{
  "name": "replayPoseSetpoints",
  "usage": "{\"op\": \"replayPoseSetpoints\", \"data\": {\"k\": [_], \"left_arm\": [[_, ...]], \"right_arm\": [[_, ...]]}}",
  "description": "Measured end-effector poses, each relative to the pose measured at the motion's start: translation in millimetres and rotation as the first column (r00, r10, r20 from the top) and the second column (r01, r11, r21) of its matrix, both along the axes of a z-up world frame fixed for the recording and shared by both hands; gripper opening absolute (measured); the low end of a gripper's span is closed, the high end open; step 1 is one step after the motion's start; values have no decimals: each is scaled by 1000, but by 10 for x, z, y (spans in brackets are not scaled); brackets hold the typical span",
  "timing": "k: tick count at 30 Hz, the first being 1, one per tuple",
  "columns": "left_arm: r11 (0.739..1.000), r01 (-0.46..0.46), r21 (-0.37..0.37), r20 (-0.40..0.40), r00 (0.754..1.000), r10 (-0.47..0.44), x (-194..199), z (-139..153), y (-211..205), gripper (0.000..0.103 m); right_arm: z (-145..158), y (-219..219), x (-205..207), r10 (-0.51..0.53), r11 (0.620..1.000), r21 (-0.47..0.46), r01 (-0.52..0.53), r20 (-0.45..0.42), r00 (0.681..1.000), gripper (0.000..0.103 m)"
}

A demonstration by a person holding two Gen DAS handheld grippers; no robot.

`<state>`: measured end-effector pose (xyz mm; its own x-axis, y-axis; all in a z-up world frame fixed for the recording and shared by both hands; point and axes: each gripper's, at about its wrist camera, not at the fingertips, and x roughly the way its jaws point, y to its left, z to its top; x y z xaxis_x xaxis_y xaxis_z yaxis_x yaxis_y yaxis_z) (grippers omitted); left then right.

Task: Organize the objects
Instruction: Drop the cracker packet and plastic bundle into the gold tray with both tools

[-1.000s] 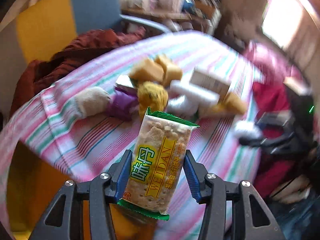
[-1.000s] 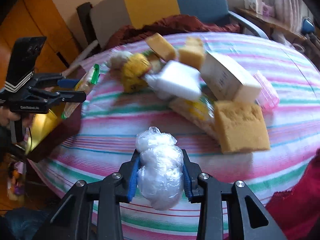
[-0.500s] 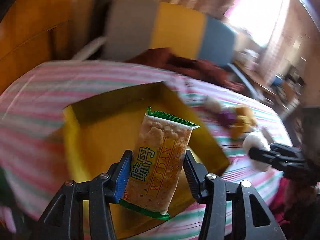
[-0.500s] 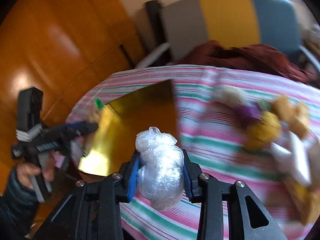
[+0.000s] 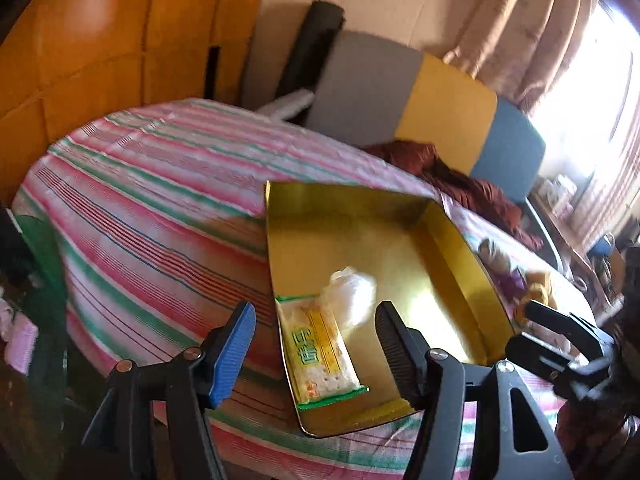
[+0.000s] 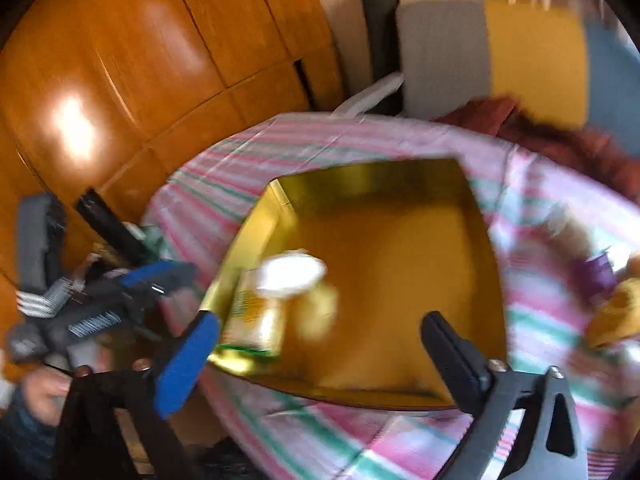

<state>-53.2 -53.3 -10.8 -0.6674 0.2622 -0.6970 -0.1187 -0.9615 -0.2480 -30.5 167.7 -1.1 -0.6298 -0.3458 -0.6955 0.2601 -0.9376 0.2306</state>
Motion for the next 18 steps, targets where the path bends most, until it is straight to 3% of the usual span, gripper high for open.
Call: {"op": "replayPoseSetpoints", "data": {"k": [4, 7, 11, 18], "left_arm": [[991, -95, -98, -96, 992, 86, 144, 166, 91, 63], [985, -123, -120, -132, 985, 107, 220, 262, 141, 63], [977, -118, -178, -157, 983, 90, 286, 304, 252, 63], [962, -94, -257, -178, 983, 48, 403, 329, 465, 63]], "right_arm": [[34, -69, 184, -85, 984, 147, 105, -141, 986, 103], [-35, -53, 202, -146, 961, 215, 173, -137, 980, 103], [-109, 3, 211, -162, 968, 177, 175, -85, 983, 103], [-116, 83, 344, -200, 974, 92, 208, -88, 976, 103]]}}
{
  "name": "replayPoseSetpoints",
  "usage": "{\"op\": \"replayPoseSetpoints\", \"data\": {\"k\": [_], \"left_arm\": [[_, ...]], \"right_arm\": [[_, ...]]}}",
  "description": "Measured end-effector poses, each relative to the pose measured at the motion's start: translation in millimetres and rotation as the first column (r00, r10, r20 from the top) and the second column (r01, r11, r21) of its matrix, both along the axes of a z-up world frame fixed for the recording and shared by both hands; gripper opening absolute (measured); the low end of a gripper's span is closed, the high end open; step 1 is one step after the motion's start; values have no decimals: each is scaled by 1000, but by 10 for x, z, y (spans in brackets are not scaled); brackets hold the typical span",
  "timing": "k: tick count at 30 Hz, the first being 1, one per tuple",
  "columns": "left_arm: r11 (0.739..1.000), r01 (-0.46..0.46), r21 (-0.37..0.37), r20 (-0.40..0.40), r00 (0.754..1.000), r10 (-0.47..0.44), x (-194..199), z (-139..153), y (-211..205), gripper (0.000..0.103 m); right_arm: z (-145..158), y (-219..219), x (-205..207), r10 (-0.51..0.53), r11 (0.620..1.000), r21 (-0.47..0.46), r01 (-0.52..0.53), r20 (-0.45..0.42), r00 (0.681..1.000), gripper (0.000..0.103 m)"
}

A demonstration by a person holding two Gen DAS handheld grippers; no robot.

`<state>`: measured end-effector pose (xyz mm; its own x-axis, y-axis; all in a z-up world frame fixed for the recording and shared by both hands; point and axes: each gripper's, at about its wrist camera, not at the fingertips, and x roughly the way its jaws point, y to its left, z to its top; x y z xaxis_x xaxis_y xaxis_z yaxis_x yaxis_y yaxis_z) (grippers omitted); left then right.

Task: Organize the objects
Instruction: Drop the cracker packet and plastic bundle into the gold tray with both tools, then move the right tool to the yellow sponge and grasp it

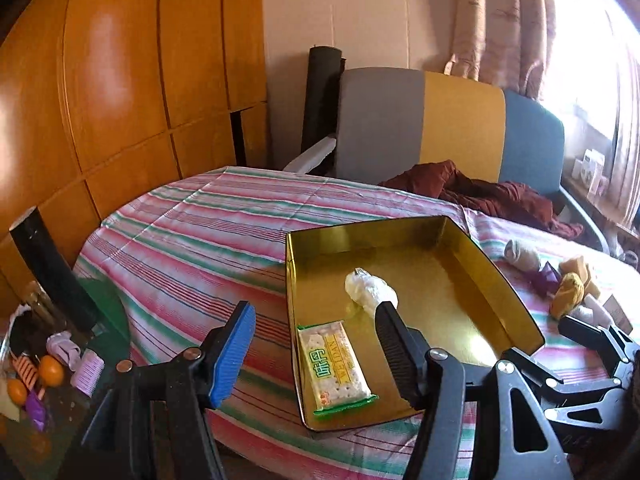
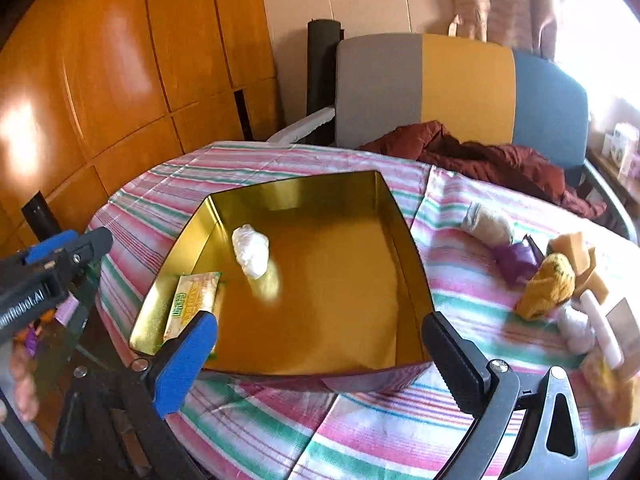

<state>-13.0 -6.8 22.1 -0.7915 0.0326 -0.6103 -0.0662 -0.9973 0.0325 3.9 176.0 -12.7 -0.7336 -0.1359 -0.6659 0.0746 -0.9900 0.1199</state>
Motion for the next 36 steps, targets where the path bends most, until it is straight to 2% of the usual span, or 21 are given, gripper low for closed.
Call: {"op": "replayPoseSetpoints", "data": {"k": [4, 18, 30, 36], "left_arm": [[1000, 28, -12, 27, 999, -27, 16, -35, 99, 63], [996, 85, -15, 88, 993, -83, 13, -126, 319, 63], [982, 171, 75, 150, 972, -181, -23, -212, 425, 67], [970, 217, 106, 160, 959, -232, -13, -229, 502, 67]], "right_arm": [[-8, 15, 60, 18, 999, -43, -18, 2, 1000, 103], [51, 87, 258, -10, 999, 33, 13, -101, 995, 103], [-18, 300, 272, -65, 998, 19, 67, -76, 995, 103], [-46, 588, 322, -136, 991, 6, 137, -59, 989, 103]]}}
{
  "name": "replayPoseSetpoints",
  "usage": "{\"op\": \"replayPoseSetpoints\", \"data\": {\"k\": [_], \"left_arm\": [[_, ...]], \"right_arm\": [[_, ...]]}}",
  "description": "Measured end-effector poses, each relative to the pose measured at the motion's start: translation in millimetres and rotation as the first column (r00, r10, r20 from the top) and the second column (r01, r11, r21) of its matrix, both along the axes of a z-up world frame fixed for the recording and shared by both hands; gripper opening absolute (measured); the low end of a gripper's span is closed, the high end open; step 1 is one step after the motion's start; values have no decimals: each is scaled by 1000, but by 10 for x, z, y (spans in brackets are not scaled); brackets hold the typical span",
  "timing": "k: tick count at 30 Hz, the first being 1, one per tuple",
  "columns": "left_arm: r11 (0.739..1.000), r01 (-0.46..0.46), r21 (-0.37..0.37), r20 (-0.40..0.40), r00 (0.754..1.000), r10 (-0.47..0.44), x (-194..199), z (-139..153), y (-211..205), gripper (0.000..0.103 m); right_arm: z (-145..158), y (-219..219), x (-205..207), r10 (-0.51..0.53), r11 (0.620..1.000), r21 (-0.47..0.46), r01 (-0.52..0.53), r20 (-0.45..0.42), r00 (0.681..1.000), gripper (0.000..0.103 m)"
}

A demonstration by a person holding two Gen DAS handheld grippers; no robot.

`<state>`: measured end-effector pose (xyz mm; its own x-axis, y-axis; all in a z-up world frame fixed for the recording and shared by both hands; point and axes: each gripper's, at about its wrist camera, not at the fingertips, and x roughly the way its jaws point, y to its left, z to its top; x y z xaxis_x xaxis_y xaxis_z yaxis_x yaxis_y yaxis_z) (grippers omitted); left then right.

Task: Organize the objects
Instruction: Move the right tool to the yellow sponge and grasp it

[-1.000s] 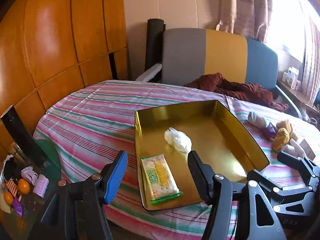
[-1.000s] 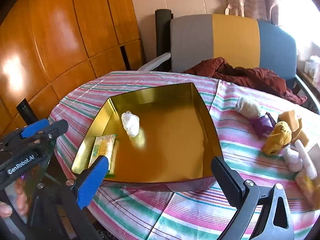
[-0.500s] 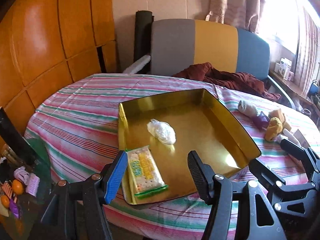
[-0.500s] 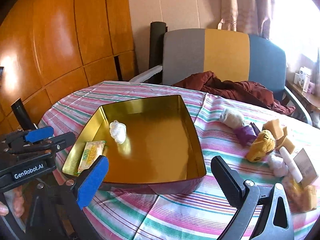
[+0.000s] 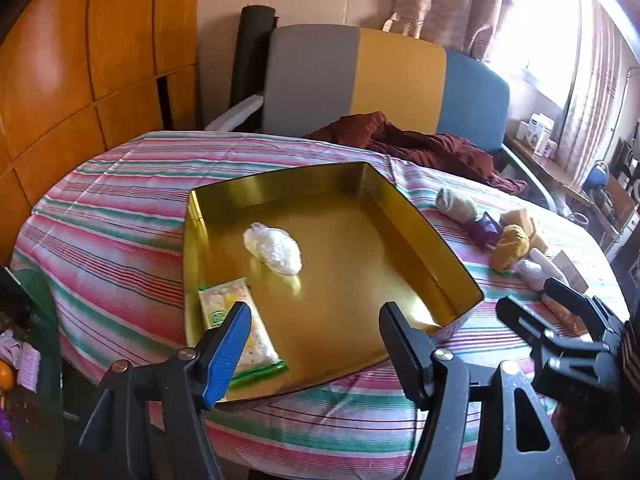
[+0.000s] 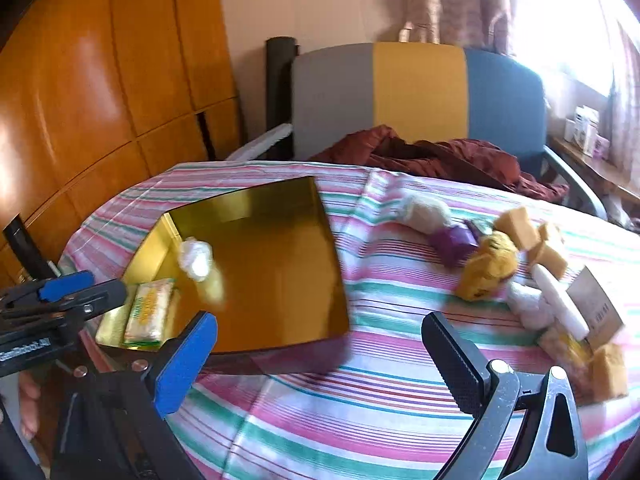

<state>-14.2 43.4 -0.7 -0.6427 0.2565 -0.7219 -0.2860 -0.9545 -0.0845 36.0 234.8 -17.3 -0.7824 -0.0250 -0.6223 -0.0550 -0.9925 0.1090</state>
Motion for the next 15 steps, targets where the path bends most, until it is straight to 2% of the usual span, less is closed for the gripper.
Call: {"op": "replayPoseSetpoints", "data": {"k": [8, 15], "left_arm": [[996, 93, 11, 8, 996, -93, 48, 13, 191, 67], [986, 165, 17, -2, 986, -165, 64, 72, 387, 68]], "right_arm": [[-10, 742, 208, -165, 985, -39, 167, 40, 985, 103], [-23, 1603, 601, -335, 940, -32, 339, 95, 937, 103]]}}
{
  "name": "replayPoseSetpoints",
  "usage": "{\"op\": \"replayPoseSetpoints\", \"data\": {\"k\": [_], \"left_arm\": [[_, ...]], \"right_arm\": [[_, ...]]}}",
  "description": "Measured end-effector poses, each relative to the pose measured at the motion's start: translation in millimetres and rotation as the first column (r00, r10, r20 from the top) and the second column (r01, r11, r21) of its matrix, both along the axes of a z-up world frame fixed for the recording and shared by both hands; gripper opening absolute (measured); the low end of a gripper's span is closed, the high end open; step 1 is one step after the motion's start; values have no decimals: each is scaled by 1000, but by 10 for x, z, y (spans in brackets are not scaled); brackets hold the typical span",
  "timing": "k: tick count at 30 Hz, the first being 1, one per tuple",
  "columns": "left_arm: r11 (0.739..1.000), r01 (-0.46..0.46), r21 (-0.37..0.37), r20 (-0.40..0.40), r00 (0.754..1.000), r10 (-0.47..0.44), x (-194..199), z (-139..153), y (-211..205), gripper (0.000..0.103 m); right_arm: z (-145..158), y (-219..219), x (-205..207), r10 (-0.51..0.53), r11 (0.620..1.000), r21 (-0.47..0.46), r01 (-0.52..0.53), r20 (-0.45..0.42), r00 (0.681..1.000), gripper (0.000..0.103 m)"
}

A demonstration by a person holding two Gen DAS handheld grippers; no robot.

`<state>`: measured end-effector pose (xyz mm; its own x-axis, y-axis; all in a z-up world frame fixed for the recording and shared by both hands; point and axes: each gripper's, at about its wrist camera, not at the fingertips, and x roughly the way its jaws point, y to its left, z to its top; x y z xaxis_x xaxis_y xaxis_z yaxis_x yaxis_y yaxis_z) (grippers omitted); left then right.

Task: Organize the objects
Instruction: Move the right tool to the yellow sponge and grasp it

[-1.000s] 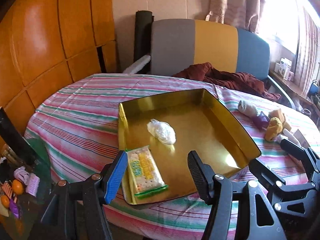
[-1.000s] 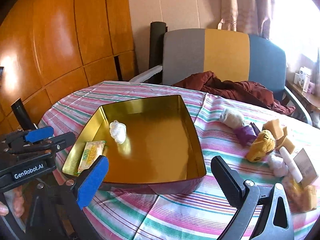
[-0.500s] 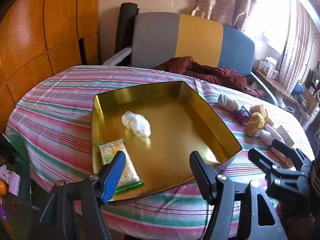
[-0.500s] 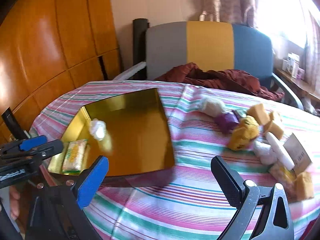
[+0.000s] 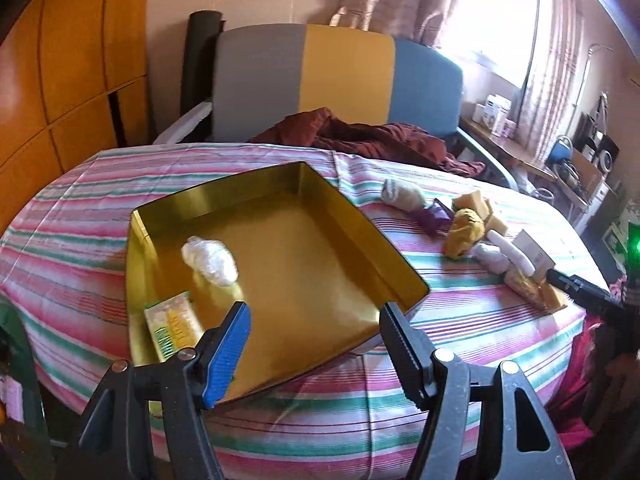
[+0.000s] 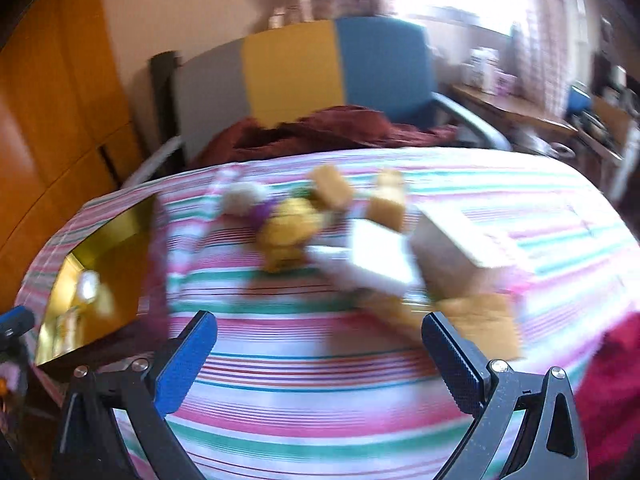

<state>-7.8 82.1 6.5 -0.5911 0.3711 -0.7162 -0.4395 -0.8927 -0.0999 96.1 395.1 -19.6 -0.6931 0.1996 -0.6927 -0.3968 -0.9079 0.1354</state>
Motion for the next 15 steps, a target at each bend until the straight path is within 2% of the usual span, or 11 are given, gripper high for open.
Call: {"op": "replayPoseSetpoints", "data": {"k": [3, 6, 9, 11, 13, 15], "left_arm": [[999, 42, 0, 6, 999, -42, -3, 8, 124, 68], [996, 95, 2, 9, 995, -95, 14, 31, 300, 68], [988, 152, -2, 1, 988, -152, 53, 63, 480, 68], [981, 194, 5, 5, 981, -194, 75, 75, 612, 68], [974, 227, 3, 17, 974, -227, 83, 74, 757, 68], [966, 259, 6, 31, 965, -259, 90, 65, 895, 68]], "right_arm": [[5, 393, 173, -86, 996, -20, 87, 25, 996, 103], [-81, 731, 237, -129, 989, -62, 136, 103, 986, 103], [-205, 964, 227, -125, 983, -114, 146, 171, 977, 103], [-280, 1042, 176, -106, 986, -107, 131, 209, 972, 103], [-362, 1093, 111, -80, 988, -106, 109, 248, 965, 100], [-456, 1111, 71, -66, 989, -109, 100, 284, 957, 88]]}}
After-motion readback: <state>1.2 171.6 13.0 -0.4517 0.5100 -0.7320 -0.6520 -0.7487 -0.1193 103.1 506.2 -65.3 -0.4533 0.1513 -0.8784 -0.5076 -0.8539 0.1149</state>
